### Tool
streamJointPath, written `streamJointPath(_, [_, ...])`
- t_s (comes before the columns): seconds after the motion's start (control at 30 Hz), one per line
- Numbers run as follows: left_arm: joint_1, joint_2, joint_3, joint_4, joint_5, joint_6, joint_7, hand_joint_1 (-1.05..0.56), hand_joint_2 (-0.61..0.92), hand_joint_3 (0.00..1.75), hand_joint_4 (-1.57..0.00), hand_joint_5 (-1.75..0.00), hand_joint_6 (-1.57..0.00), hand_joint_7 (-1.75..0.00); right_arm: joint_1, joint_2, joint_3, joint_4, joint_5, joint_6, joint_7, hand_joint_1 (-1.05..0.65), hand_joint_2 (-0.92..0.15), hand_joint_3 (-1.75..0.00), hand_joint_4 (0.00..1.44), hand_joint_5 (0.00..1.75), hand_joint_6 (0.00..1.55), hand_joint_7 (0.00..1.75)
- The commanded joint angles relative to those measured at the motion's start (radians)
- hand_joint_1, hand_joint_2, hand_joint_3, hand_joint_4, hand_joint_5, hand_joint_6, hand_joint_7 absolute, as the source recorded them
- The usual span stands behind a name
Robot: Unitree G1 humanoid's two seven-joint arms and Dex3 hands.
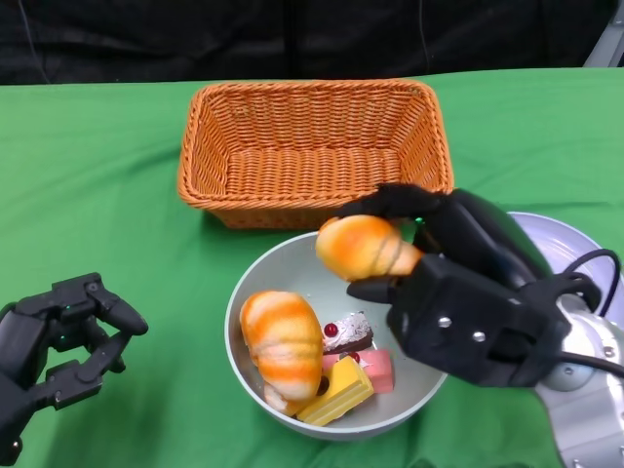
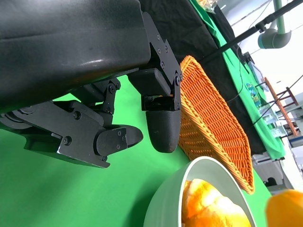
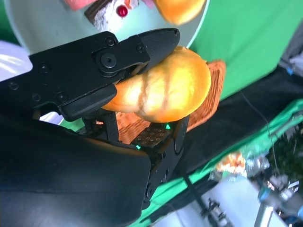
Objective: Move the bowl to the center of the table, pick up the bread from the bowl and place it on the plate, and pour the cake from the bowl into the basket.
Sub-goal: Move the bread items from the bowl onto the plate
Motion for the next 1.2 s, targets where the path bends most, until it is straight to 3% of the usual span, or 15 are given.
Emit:
streamJointPath(0.03, [-0.002, 0.020, 0.004, 0.015, -0.013, -0.001, -0.006, -0.06, 0.82, 0.56, -0.74, -1.55, -0.75, -1.20, 0.041, -0.043, -0.044, -0.044, 0.009, -0.014, -0.012, -0.17, -0.92, -0.11, 0.65, 1.70, 0.81, 0.73])
streamJointPath(0.13, [-0.001, 0.023, 0.002, 0.011, -0.008, 0.000, -0.001, -0.07, 0.82, 0.55, -0.74, -1.55, -0.75, -1.20, 0.071, -0.088, -0.069, -0.019, -0.006, -0.105, -0.082, -0.17, -0.92, -0.09, 0.66, 1.59, 0.84, 0.68])
streamJointPath(0.27, [-0.002, 0.022, 0.002, 0.013, -0.009, -0.004, 0.000, -0.05, 0.82, 0.55, -0.74, -1.55, -0.75, -1.20, 0.098, -0.152, -0.111, 0.076, -0.030, -0.242, -0.203, -0.11, -0.92, -0.08, 0.68, 1.60, 0.86, 0.69])
streamJointPath(0.53, [-0.005, 0.026, 0.001, 0.019, -0.010, -0.006, -0.003, -0.04, 0.81, 0.57, -0.73, -1.55, -0.75, -1.21, 0.100, -0.216, -0.164, 0.274, -0.040, -0.349, -0.338, -0.07, -0.92, -0.02, 0.71, 1.48, 0.88, 0.67])
streamJointPath(0.93, [0.000, 0.026, 0.005, 0.010, -0.013, -0.006, 0.002, -0.05, 0.83, 0.55, -0.74, -1.54, -0.75, -1.21, 0.053, -0.225, -0.179, 0.493, -0.043, -0.402, -0.462, -0.10, -0.92, -0.01, 0.75, 1.31, 0.98, 0.37])
streamJointPath(1.2, [-0.004, 0.025, 0.005, 0.024, -0.012, -0.026, 0.002, -0.04, 0.81, 0.55, -0.74, -1.55, -0.75, -1.22, -0.035, -0.210, -0.136, 0.729, -0.074, -0.445, -0.589, -0.10, -0.92, -0.01, 0.77, 1.31, 1.04, 0.25])
